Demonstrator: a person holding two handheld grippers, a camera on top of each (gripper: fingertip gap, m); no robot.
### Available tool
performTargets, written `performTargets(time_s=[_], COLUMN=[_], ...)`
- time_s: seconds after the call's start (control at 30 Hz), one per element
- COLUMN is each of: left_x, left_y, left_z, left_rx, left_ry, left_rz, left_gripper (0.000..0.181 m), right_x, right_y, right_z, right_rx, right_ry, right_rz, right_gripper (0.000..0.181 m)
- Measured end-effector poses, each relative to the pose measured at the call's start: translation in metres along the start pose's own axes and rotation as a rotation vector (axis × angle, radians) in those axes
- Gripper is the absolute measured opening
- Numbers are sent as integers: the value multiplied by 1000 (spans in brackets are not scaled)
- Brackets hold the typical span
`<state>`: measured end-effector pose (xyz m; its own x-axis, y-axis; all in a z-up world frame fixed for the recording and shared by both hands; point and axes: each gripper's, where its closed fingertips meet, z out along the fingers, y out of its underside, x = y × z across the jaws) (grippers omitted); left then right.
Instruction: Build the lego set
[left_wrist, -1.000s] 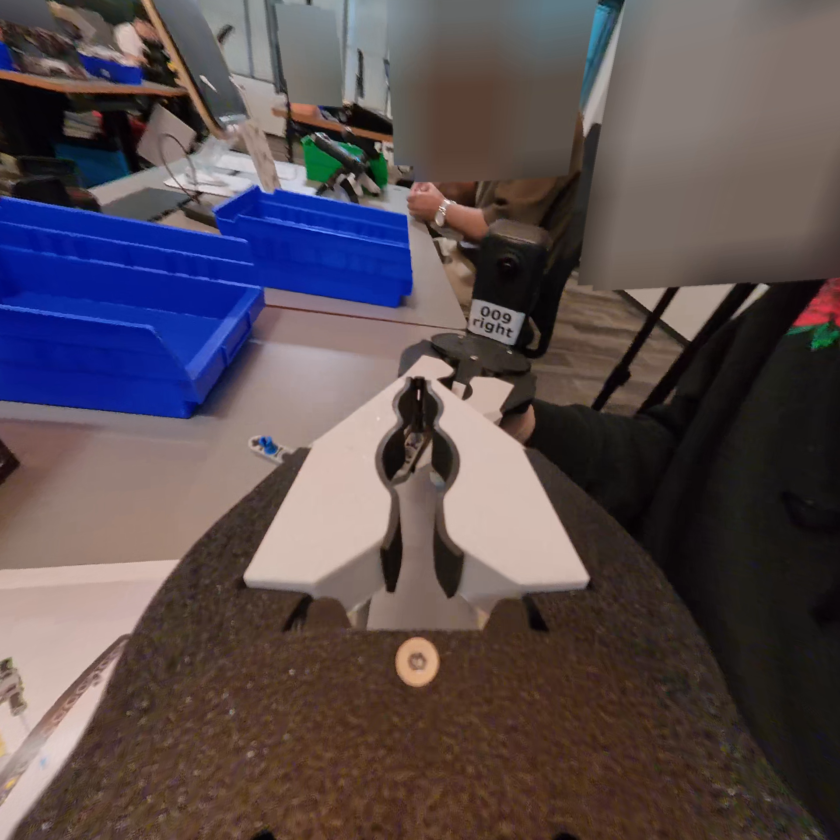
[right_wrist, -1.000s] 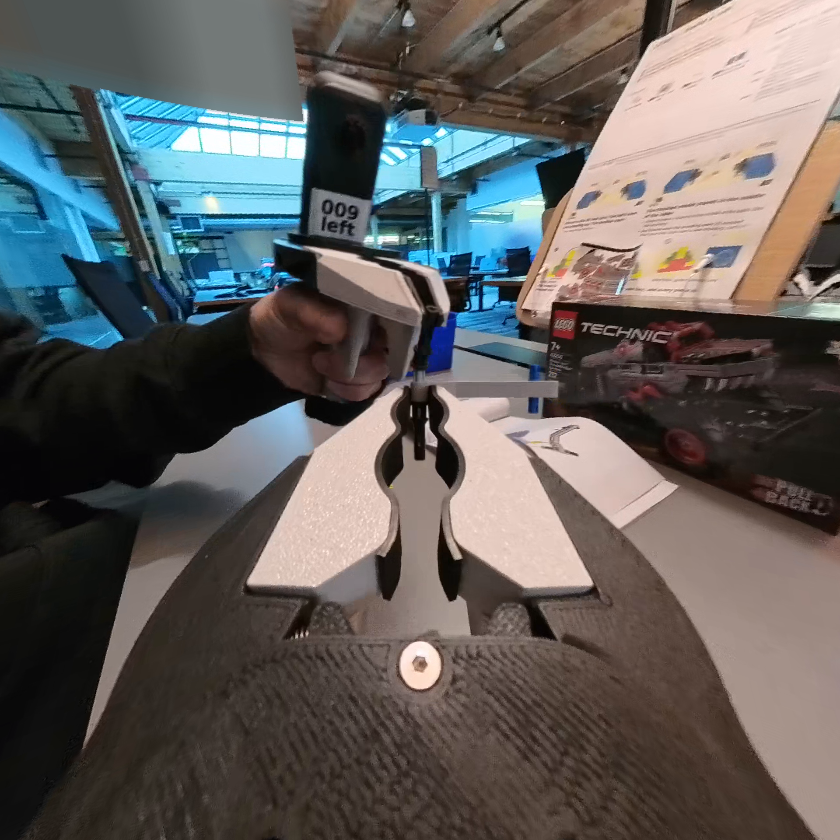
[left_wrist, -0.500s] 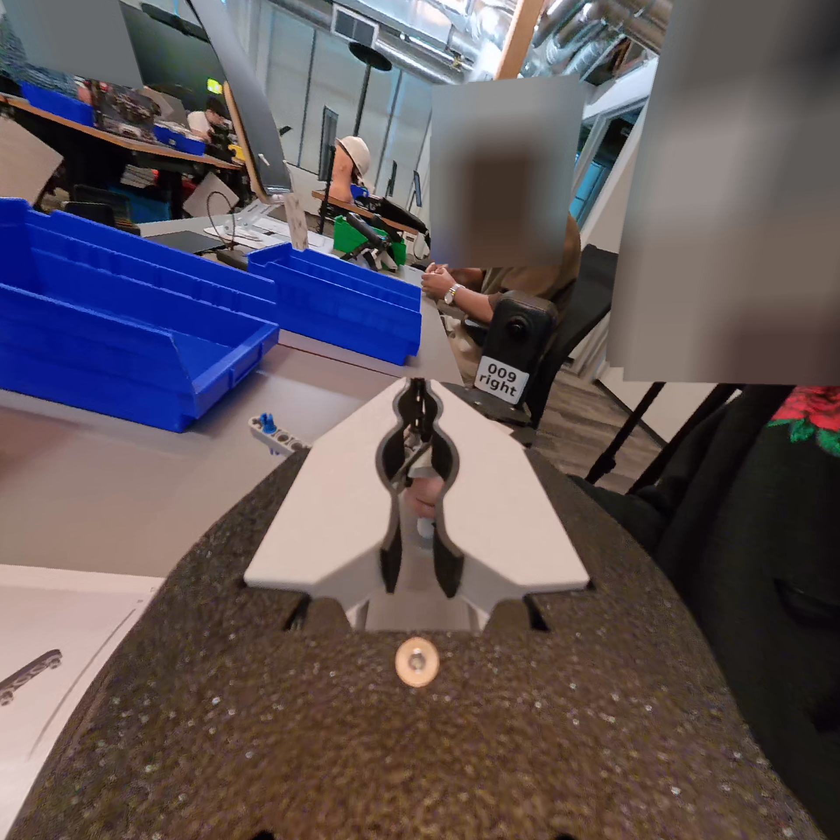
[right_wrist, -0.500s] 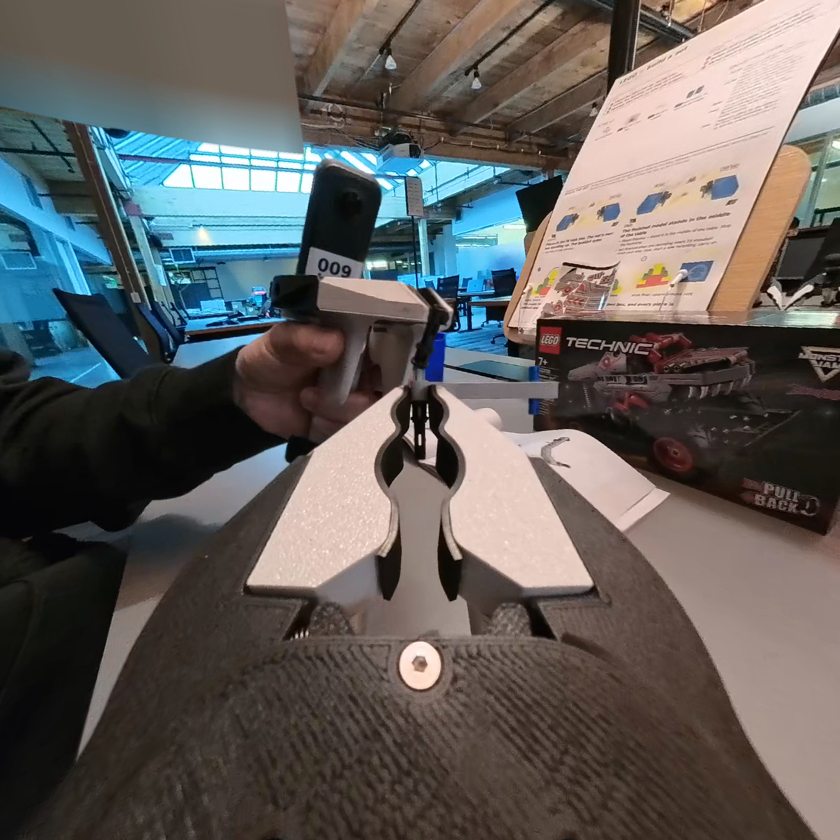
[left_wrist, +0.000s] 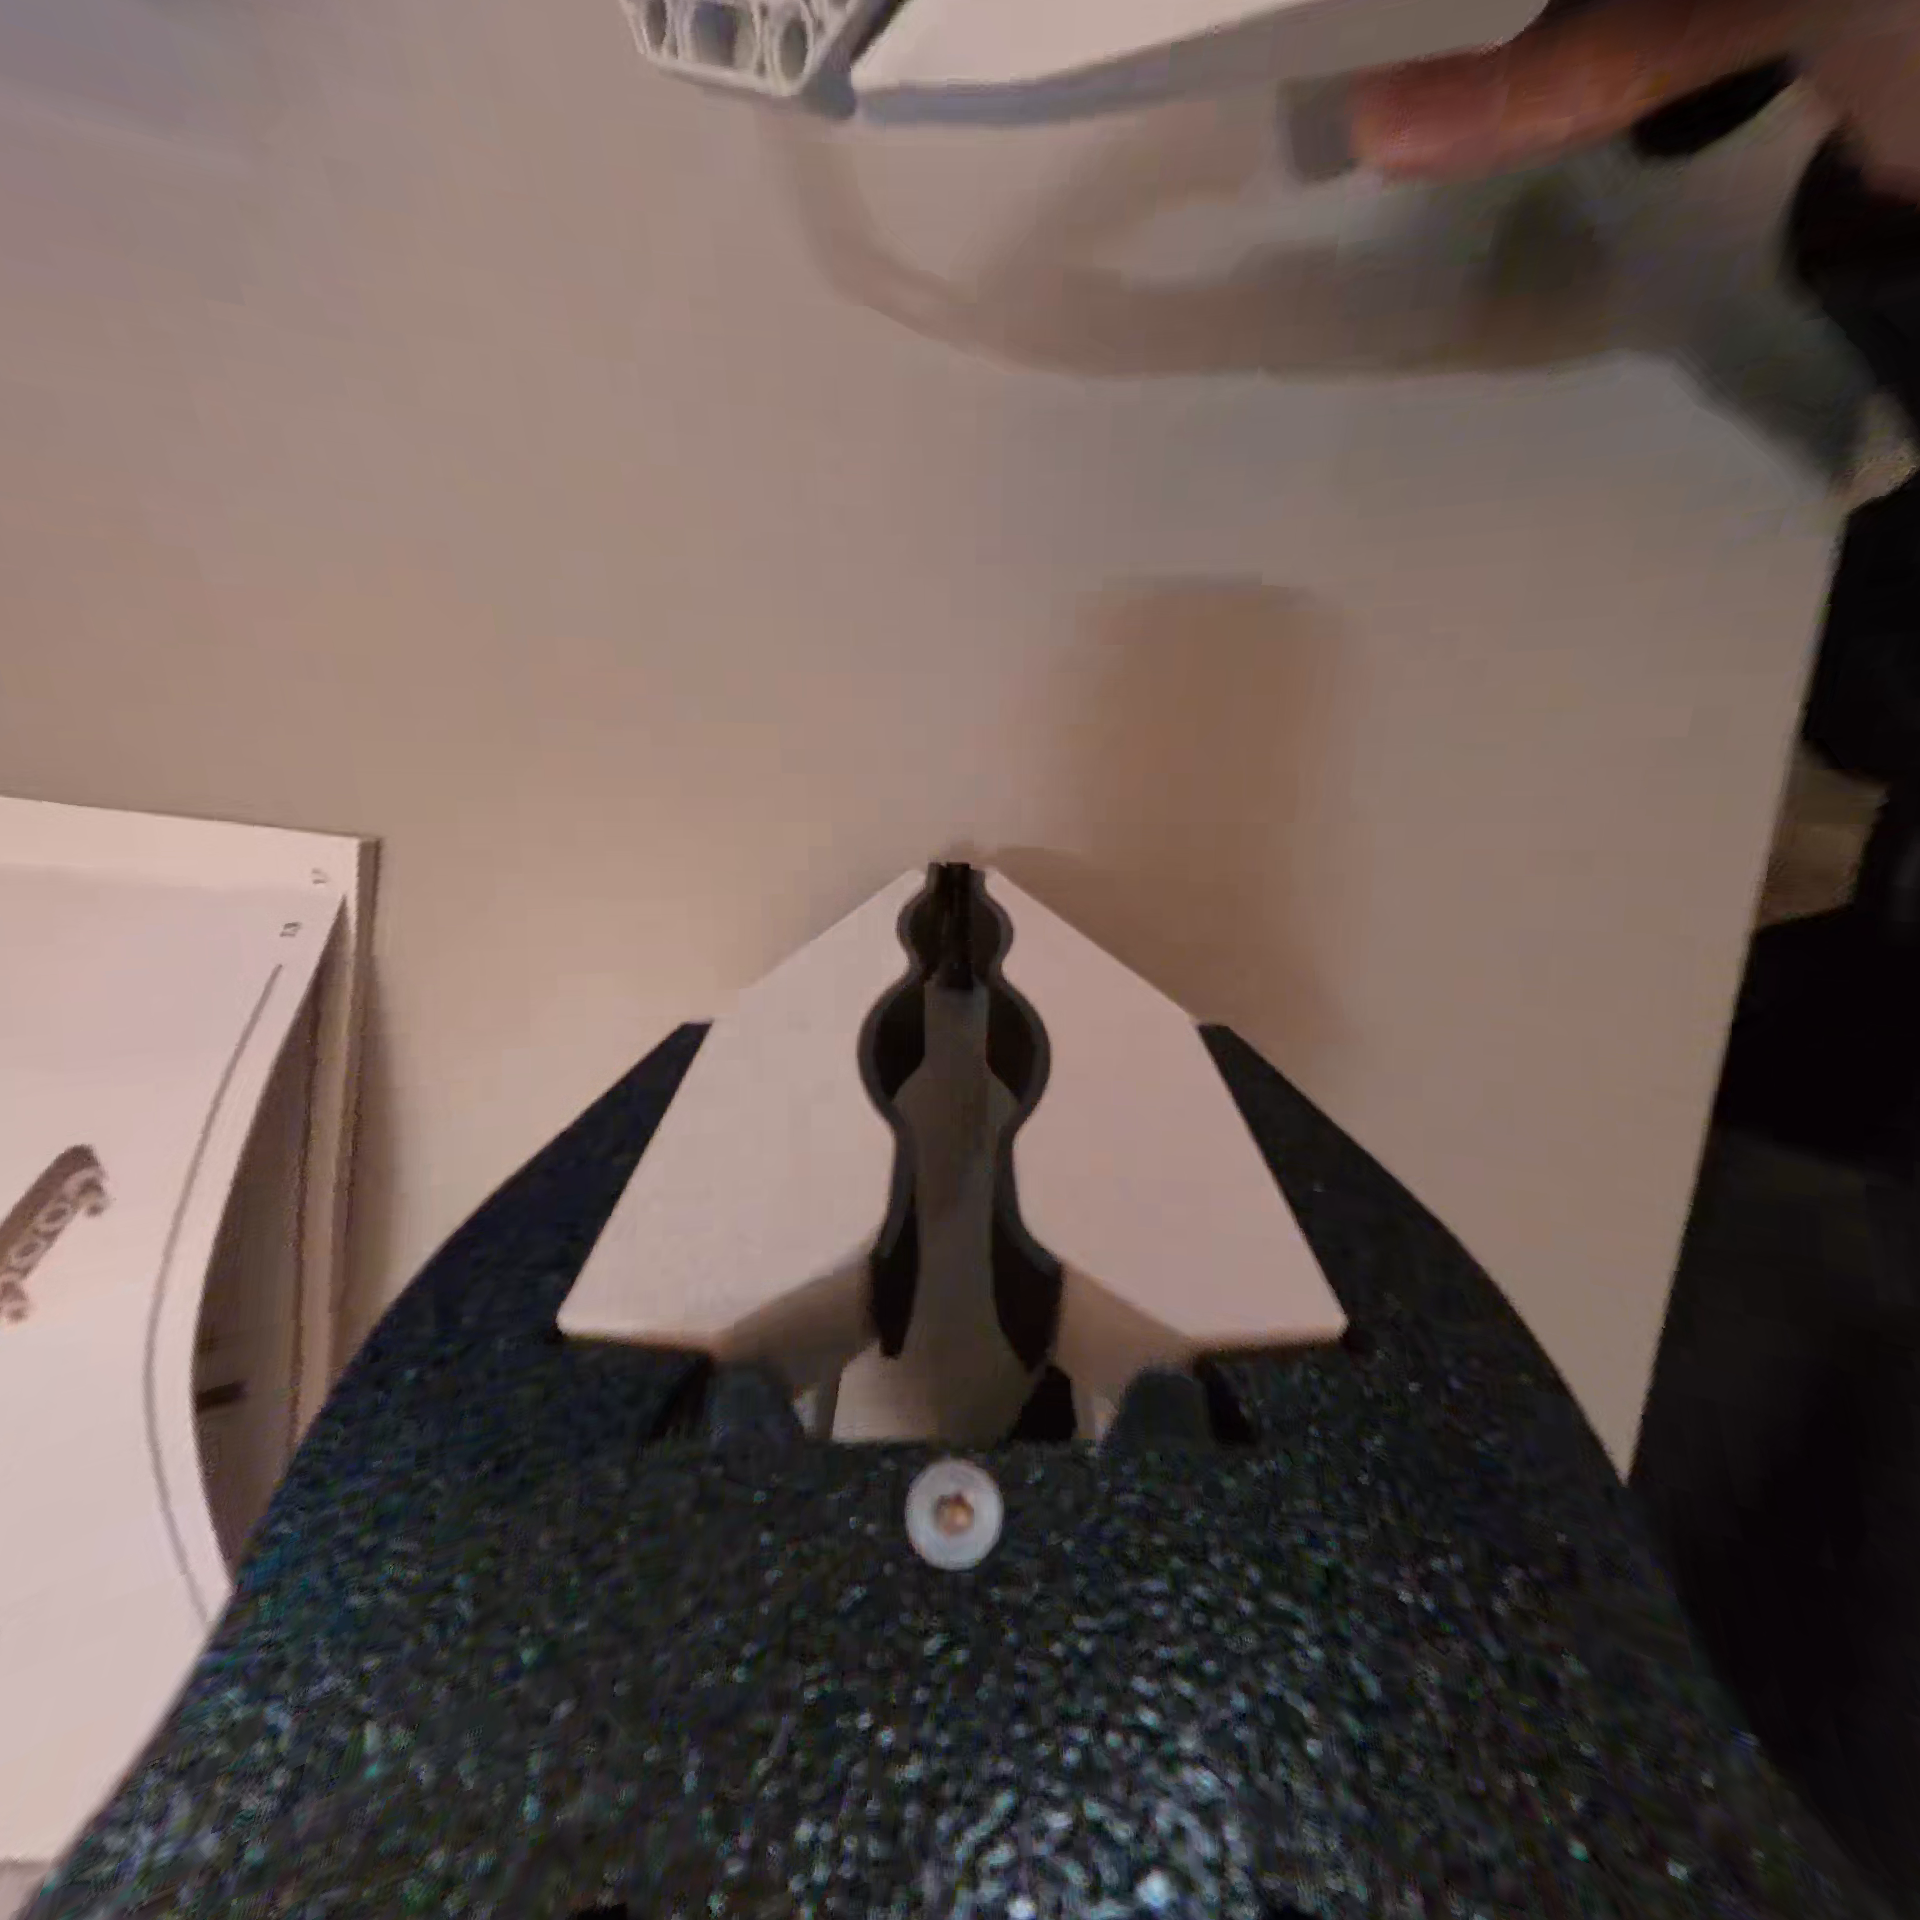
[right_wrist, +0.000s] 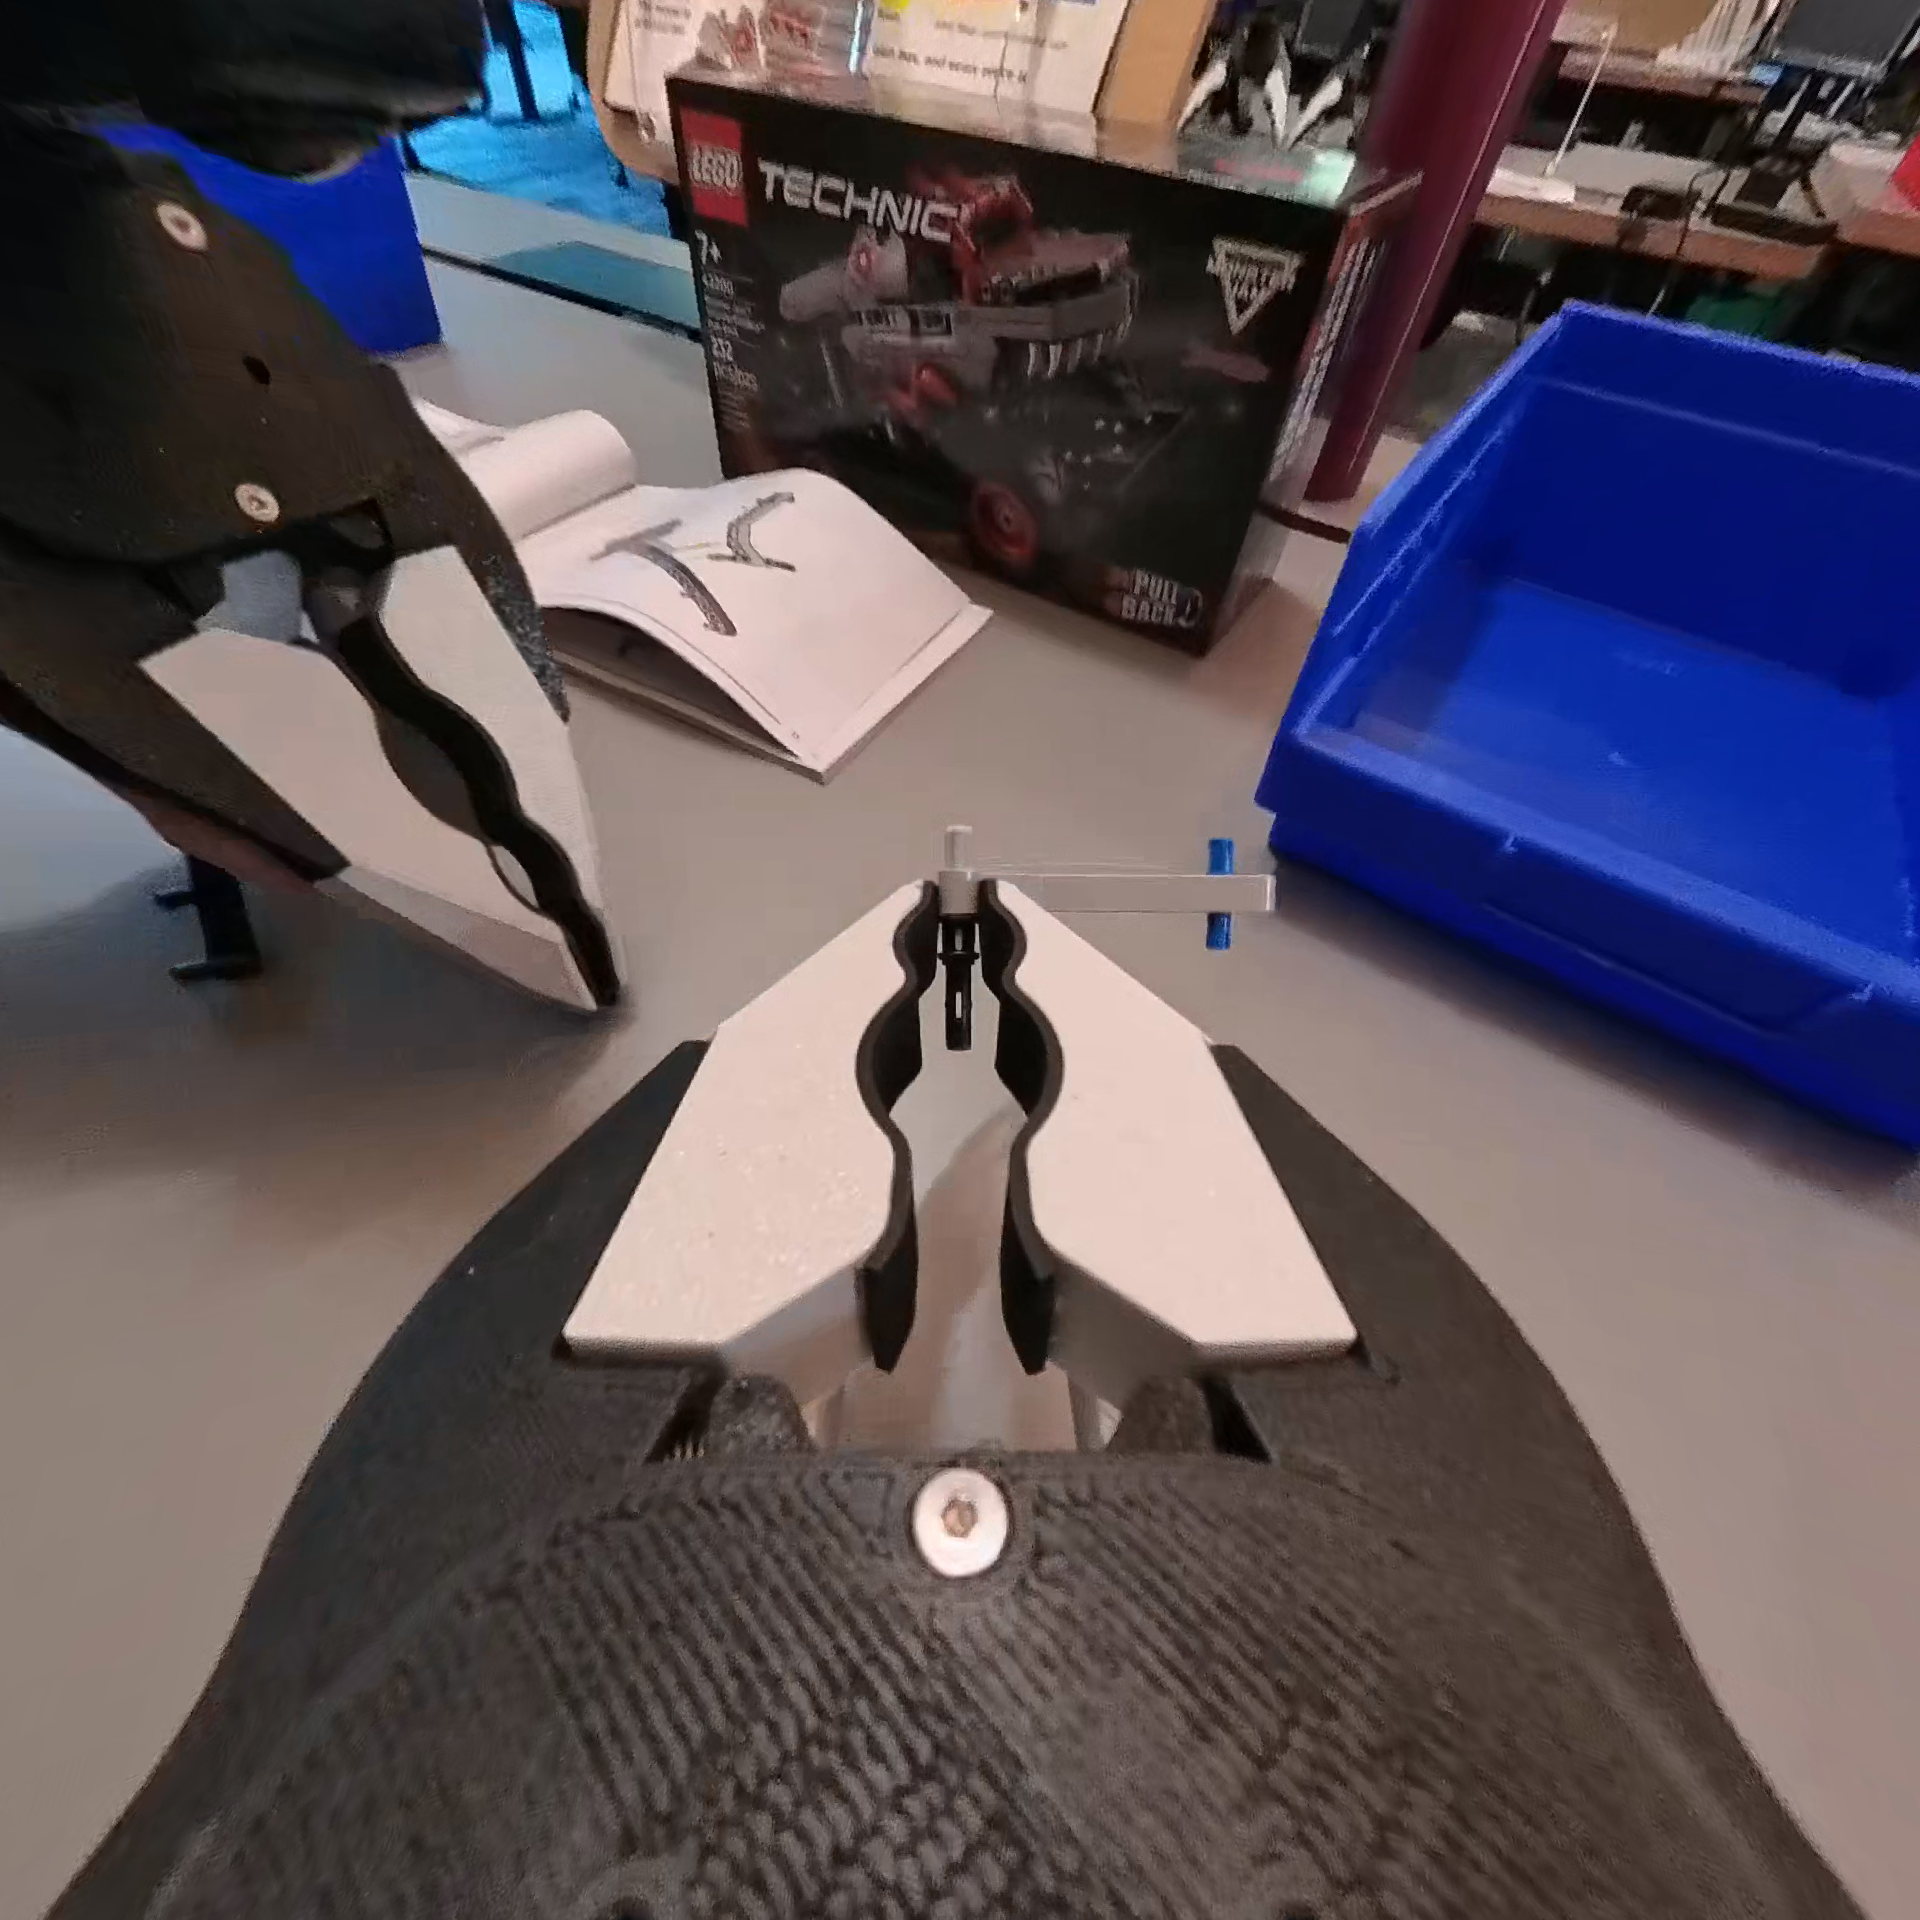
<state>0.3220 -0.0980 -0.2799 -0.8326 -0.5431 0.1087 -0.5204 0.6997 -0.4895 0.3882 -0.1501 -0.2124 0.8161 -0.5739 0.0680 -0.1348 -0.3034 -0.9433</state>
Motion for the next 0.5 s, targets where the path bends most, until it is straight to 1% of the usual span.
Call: performTargets(time_s=[0.03,0.17,0.33,0.43,0.5], left_x=[-1,-2,-2,-2,-1], left_y=[0,-1,0,0,2], left_z=[3,4,-4,-7,-5], left_rx=[-22,-71,-107,-137,-182], left_ry=[-6,-3,-26,-34,-45], left_rz=[18,79,169,193,221], left_gripper=[1,2,12,13,11], right_x=[-1,-1,2,3,1], right_y=[3,2,2,1,0], right_z=[1,0,-3,-5,-5], right_rx=[-16,1,14,23,31], right_ry=[-6,-20,-15,-21,-35], right_rz=[-1,15,25,28,32], right_gripper=[5,5,5,5,5])
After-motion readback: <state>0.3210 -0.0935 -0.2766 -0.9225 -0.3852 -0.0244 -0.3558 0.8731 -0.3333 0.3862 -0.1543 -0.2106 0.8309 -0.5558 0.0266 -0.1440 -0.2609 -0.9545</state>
